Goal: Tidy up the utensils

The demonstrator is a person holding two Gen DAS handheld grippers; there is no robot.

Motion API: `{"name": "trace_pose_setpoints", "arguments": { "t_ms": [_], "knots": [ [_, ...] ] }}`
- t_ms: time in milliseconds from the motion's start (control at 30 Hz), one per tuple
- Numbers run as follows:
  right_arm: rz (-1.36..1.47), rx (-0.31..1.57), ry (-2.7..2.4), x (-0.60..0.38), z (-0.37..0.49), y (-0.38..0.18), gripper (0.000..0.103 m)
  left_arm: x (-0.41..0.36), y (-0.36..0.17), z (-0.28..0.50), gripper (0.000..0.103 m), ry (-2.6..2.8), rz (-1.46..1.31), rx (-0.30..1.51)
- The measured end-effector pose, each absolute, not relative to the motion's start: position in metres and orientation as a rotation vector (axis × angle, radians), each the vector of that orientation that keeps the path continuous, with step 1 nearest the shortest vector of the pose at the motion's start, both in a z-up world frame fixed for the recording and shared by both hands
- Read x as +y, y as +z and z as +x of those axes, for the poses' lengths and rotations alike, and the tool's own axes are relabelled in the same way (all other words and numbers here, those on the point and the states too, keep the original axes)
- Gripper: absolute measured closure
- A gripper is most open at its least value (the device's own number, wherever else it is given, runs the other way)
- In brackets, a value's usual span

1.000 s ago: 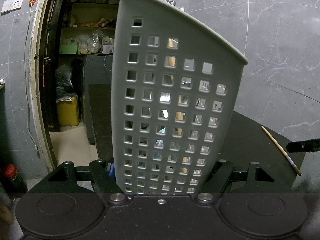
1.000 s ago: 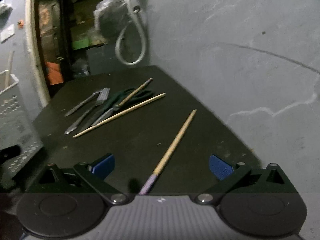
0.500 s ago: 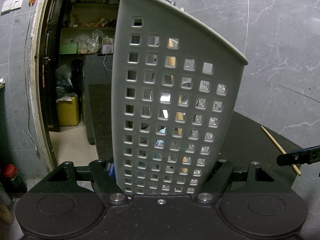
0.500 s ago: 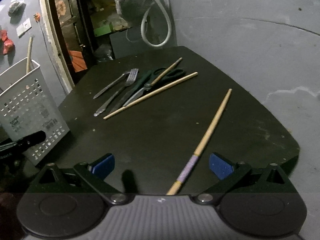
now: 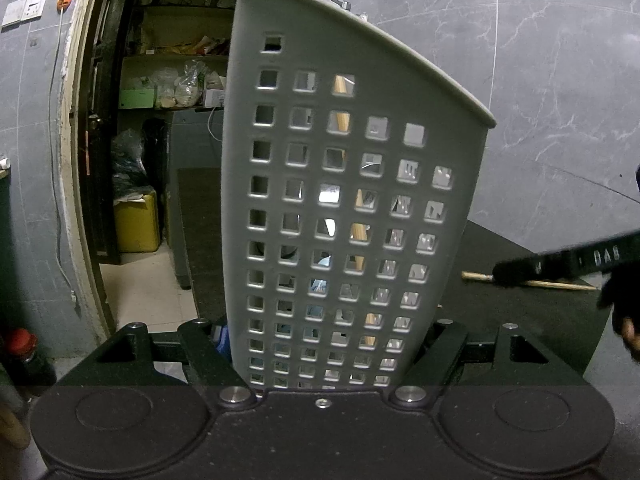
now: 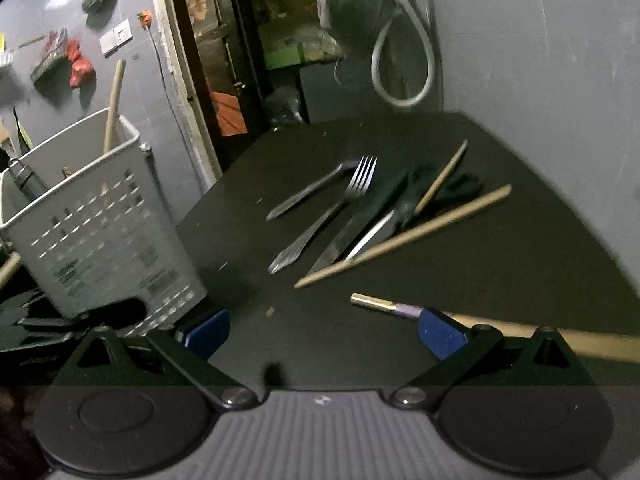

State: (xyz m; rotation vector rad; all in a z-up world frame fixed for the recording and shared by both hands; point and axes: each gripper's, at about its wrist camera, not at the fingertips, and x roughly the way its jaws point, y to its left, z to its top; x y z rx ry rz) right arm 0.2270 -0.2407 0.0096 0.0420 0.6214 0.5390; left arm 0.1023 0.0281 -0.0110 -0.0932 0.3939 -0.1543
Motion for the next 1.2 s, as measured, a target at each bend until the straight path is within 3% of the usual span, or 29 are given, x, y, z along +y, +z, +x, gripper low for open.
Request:
{"name": "trace_pose_setpoints", "arguments": {
  "t_ms": [167, 233, 400, 500, 567, 667, 833, 1200],
  "knots": [
    [-0.036, 0.59, 0.505, -0.262, 0.245, 0.023, 0.001, 0.028, -0.011, 0.102, 0.026, -0.153, -0.093, 0.394],
    [-0.086, 0.603, 0.487, -0.268, 0.254, 0.022, 0.005, 0.028, -0.011, 0.102, 0.026, -0.152, -0.091, 0.395],
    [-0.14, 0.69, 0.483, -0.268, 0.279, 0.01, 0.027, 0.027, -0.01, 0.104, 0.026, -0.151, -0.089, 0.396],
    [-0.146, 0.719, 0.508, -0.266, 0.288, 0.003, 0.047, 0.027, -0.01, 0.104, 0.026, -0.152, -0.089, 0.396],
    [-0.158, 0.709, 0.516, -0.262, 0.287, 0.003, 0.075, 0.027, -0.01, 0.104, 0.026, -0.153, -0.09, 0.396],
    [-0.151, 0.707, 0.503, -0.26, 0.286, 0.003, 0.084, 0.026, -0.01, 0.104, 0.026, -0.153, -0.09, 0.396],
    [-0.083, 0.693, 0.414, -0.262, 0.286, 0.001, 0.095, 0.026, -0.009, 0.105, 0.026, -0.152, -0.089, 0.397],
    [0.203, 0.725, 0.295, -0.301, 0.312, -0.003, 0.096, 0.031, -0.012, 0.105, 0.026, -0.163, -0.101, 0.392]
  ]
}}
